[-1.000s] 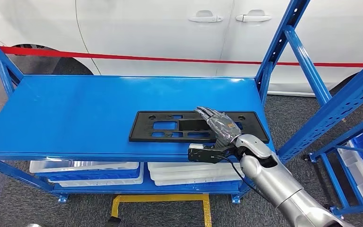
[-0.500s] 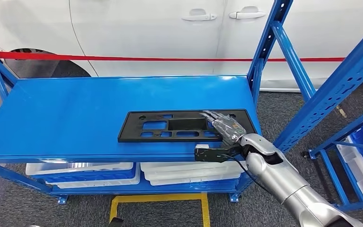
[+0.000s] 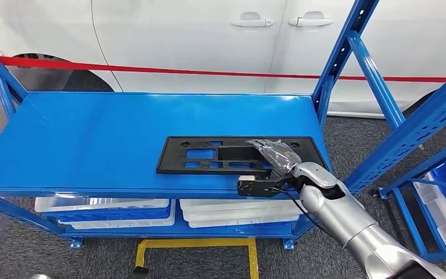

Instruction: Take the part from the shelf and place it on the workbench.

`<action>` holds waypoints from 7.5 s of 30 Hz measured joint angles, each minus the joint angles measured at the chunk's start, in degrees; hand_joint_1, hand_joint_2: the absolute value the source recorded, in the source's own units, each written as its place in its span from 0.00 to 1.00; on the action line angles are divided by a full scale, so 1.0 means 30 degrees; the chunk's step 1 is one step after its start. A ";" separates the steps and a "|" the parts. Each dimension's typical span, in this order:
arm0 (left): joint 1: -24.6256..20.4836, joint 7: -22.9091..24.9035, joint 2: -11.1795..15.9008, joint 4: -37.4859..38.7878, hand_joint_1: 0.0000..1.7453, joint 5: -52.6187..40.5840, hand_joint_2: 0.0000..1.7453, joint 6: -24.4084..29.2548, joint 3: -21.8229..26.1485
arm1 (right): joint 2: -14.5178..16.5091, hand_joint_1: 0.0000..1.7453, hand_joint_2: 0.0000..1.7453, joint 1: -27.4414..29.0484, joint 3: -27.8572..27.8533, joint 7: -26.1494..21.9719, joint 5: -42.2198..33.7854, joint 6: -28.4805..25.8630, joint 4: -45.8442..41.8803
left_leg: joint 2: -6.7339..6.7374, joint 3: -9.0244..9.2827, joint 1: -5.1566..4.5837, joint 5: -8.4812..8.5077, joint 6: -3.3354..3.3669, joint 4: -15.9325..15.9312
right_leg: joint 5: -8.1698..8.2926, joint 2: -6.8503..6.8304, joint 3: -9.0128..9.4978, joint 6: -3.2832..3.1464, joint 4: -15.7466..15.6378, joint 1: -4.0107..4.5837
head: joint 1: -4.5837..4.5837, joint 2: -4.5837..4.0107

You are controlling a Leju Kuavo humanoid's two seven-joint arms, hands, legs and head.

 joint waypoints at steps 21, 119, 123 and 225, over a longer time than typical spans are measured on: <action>0.0103 0.0000 -0.0022 0.0000 0.00 0.0054 0.00 0.0073 -0.0036 | 0.0000 1.00 1.00 -0.0069 0.0182 0.0248 0.0621 -0.1348 0.0304 | 0.0023 0.0158 -0.0069 -0.0128 -0.0252 0.0004 | 0.0629 0.0009 0.1062 -0.0308 -0.2213 0.0178 | -0.0015 0.0000; 0.0158 0.0537 -0.0127 0.0007 0.00 0.0102 1.00 0.1126 -0.0382 | 0.4482 1.00 1.00 0.7102 0.0284 0.6756 1.5300 -1.2368 -0.8910 | 0.0048 0.0081 0.0072 0.0025 -0.0017 -0.0142 | -0.2205 0.0066 -0.1039 -0.0164 0.3019 0.0162 | -0.0022 0.0000; 0.0150 0.0568 -0.0131 0.0007 0.00 0.0080 1.00 0.1140 -0.0392 | 0.4486 1.00 1.00 0.7065 0.0284 0.6719 1.5216 -1.2378 -0.8850 | 0.0013 0.0004 0.0036 -0.0033 -0.0118 0.0086 | -0.0293 0.0054 0.0862 -0.0345 -0.0591 0.0170 | -0.0022 0.0000; 0.0154 0.0632 -0.0169 0.0007 0.00 0.0175 1.00 0.1341 -0.0401 | 0.4974 1.00 1.00 0.6841 -0.0219 0.5885 1.3013 -1.2238 -0.8249 | 0.0140 -0.1971 0.0037 -0.2645 -0.1143 0.4411 | 0.0382 -0.0096 0.1587 -0.1203 -0.2413 0.0225 | -0.0064 0.0000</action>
